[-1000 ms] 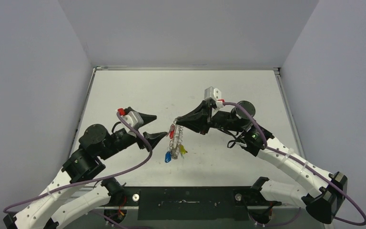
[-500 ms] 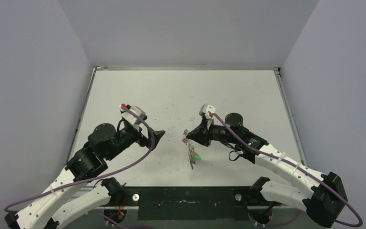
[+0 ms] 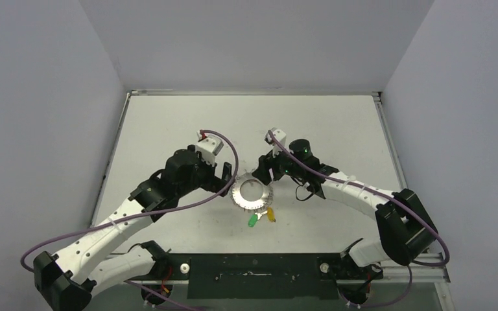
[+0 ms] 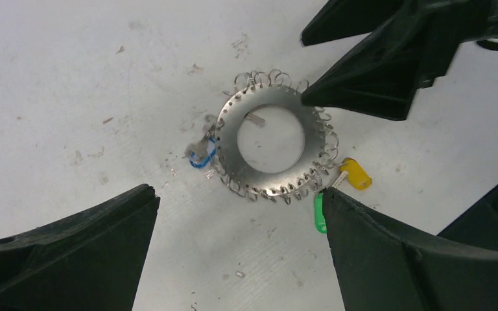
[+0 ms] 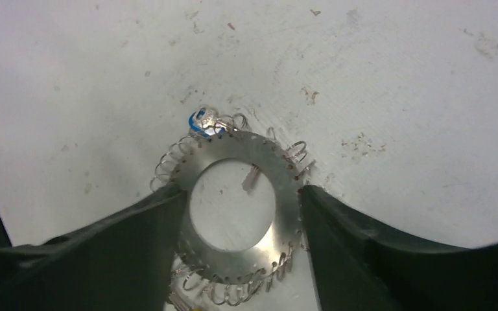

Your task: Put the keys on the keyring

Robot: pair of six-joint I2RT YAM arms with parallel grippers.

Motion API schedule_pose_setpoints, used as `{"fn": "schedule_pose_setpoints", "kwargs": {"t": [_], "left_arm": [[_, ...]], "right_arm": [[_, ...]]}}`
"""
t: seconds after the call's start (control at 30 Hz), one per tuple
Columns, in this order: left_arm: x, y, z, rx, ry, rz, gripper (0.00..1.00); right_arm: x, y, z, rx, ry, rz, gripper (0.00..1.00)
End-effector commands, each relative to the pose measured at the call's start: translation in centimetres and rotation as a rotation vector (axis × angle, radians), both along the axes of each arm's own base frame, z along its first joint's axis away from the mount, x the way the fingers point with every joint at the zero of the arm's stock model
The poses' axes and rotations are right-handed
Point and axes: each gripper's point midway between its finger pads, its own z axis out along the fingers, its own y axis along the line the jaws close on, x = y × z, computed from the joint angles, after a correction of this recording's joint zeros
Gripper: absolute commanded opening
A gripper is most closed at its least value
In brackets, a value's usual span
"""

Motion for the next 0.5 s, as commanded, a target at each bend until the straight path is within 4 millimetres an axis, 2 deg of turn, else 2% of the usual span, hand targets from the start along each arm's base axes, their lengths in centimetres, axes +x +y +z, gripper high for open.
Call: {"fn": "schedule_pose_setpoints", "kwargs": {"t": [0.0,0.07,0.1,0.17,0.37,0.43,0.47], "left_arm": [[1.9,2.1,-2.5,-0.072,0.088,0.114,0.97],[2.8,4.5,-4.0,-0.095,0.117,0.194,0.97],[3.1,6.1,-5.3,-0.089,0.13,0.237,0.97],[3.8,9.4,-6.5,-0.086,0.108,0.339,0.97],[5.2,18.9,-8.8,-0.009,-0.023,0.633,0.97],[5.8,20.4,-9.3,0.017,-0.073,0.661,0.97],[6.1,20.9,-10.0,0.026,-0.092,0.671,0.97]], "right_arm": [[4.5,-1.0,4.4,0.073,-0.125,-0.137,0.8],[5.5,-3.4,4.3,0.065,-0.117,-0.219,0.98],[5.9,-4.9,3.8,0.054,-0.102,-0.265,1.0],[6.6,-8.3,2.9,0.026,-0.077,-0.374,1.0],[7.1,-18.7,-0.1,-0.213,-0.084,-0.718,1.0],[7.2,-22.1,-1.0,-0.248,-0.09,-0.843,1.0],[7.2,-23.1,-1.5,-0.261,-0.097,-0.872,1.0]]}}
